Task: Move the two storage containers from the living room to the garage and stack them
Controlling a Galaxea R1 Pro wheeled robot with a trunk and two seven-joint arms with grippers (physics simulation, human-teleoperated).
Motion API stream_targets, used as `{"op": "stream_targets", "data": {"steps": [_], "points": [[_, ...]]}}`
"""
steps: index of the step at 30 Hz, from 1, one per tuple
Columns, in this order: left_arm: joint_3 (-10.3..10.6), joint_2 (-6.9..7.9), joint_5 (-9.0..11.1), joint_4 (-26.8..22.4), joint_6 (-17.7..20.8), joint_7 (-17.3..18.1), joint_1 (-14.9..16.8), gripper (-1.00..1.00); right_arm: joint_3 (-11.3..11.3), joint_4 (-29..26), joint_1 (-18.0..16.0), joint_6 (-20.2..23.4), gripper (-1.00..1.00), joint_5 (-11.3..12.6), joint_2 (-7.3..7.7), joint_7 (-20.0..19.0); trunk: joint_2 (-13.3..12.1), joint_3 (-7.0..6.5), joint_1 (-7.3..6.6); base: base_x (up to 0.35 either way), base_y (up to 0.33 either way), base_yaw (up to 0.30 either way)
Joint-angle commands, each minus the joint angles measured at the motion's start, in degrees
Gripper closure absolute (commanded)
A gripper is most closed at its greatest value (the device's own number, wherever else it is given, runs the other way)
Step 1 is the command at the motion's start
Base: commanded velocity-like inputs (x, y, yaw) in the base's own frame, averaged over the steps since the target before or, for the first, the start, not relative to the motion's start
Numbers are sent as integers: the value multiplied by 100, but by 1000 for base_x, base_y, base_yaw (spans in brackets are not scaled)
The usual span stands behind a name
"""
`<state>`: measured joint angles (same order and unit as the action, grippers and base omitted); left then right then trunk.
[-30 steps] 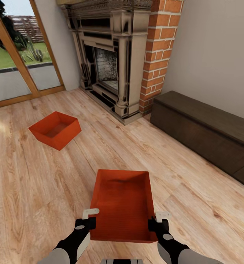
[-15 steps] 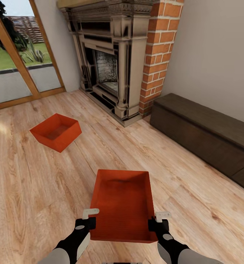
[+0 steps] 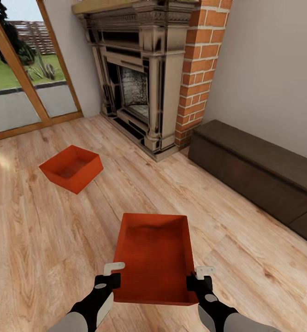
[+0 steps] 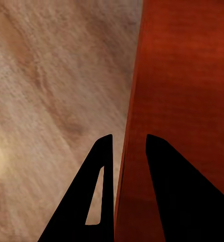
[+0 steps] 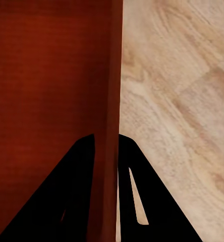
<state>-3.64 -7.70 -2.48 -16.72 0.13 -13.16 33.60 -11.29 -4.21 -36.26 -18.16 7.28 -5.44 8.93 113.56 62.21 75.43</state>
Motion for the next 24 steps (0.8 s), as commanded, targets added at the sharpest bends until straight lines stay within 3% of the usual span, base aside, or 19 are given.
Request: {"op": "stream_targets", "data": {"steps": [1,24], "points": [[-89,14,-86,-7,5,-38,2,100,109,6,-4,-48,100,142,8,38,-40,-15,-23,0,0,0],[-81,14,-69,-7,5,-38,4,100,118,8,-8,-65,100,142,-2,38,-963,-428,-529,0,0,0]]}}
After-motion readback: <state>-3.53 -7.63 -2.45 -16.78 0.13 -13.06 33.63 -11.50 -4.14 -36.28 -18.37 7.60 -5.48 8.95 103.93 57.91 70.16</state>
